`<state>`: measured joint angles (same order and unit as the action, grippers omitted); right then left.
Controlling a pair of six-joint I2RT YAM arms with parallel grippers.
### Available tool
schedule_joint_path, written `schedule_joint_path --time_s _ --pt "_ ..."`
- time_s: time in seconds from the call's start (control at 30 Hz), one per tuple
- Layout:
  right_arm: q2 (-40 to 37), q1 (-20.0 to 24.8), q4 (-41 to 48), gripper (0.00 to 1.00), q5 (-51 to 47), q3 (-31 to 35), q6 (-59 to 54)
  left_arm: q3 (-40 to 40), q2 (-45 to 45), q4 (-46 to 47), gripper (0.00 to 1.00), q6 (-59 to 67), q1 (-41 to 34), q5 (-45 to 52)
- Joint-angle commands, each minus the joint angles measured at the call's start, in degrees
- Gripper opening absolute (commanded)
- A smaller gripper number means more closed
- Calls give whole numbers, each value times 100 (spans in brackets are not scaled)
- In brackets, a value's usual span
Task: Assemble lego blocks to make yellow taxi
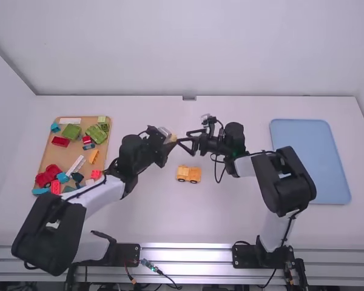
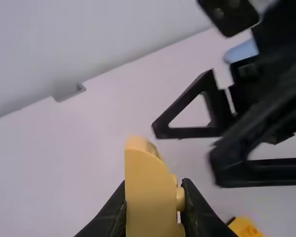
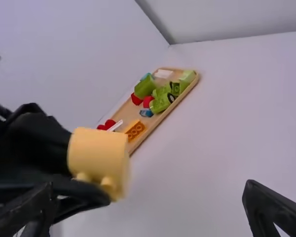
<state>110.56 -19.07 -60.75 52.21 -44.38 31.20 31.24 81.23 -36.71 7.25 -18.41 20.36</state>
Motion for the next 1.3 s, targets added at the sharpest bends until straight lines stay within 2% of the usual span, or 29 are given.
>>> schedule_joint_path --time_s 0.0,0.23,0.57,0.8,0.87,1.1,1.27 --pt "62 -81 -66 95 -111 -44 223 111 53 -1 2 -39 -140 -175" --pt "62 -251 -118 77 -144 -63 350 109 53 -25 2 -37 -339 -505" --pt "62 -442 -525 73 -111 -59 560 98 59 19 2 -37 -358 -647" --pt "62 -457 -525 60 -111 -61 610 98 59 -36 2 -35 -374 -629" --pt "62 -457 -525 59 -111 -61 643 98 61 -73 2 -37 -374 -627" --pt "62 -468 -525 44 -125 -59 649 96 61 -119 2 -37 -372 -581" --pt "62 -461 -527 38 -127 -59 654 96 59 -143 2 -17 -372 -317"
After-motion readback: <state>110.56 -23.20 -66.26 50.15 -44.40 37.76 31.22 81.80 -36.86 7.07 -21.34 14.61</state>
